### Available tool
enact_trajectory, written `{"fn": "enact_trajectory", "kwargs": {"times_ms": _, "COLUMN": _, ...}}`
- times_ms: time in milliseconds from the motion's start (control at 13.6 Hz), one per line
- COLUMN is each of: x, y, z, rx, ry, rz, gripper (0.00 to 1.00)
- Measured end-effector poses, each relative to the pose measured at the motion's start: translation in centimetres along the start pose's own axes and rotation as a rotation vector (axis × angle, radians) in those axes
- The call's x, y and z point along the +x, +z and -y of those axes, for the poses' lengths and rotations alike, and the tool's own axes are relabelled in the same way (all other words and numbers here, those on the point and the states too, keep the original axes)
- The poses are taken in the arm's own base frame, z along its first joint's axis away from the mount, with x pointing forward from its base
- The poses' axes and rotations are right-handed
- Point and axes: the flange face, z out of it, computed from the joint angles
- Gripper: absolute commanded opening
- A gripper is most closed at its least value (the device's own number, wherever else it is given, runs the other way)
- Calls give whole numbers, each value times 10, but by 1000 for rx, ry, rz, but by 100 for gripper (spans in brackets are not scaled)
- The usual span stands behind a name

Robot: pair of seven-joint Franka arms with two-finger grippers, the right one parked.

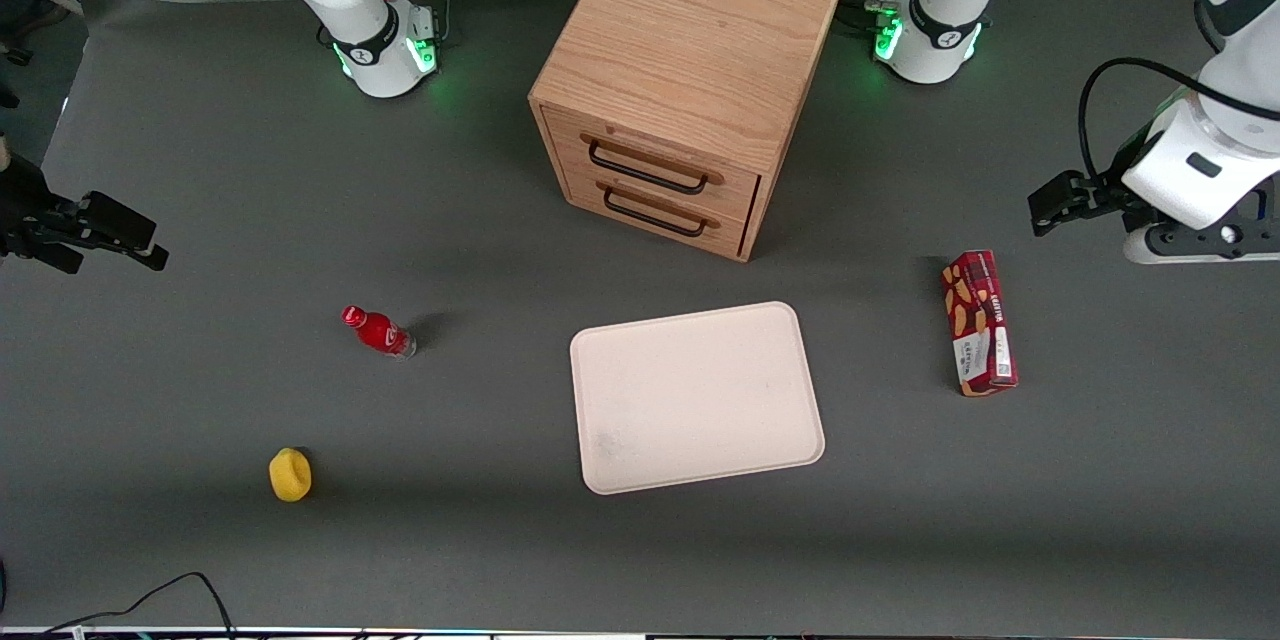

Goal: Place red cookie box on tray
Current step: 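Move the open left gripper down over the red cookie box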

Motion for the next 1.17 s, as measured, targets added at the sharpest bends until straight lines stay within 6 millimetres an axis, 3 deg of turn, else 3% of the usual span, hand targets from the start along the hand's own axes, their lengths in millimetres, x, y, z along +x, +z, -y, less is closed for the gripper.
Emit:
{"fn": "enact_trajectory", "kwargs": {"times_ms": 514, "x": 12, "y": 26, "z": -2, "rx": 3, "ry": 1, "rz": 46, "gripper": 100}}
{"fn": "enact_trajectory", "kwargs": {"times_ms": 881, "x": 25, "y": 60, "z": -6, "rx": 7, "ry": 9, "rz": 100, "gripper": 100}}
{"fn": "enact_trajectory", "kwargs": {"times_ms": 1028, "x": 41, "y": 98, "z": -9, "rx": 5, "ry": 10, "rz": 125, "gripper": 100}}
{"fn": "enact_trajectory", "kwargs": {"times_ms": 1174, "x": 67, "y": 161, "z": -9, "rx": -6, "ry": 1, "rz": 138, "gripper": 100}}
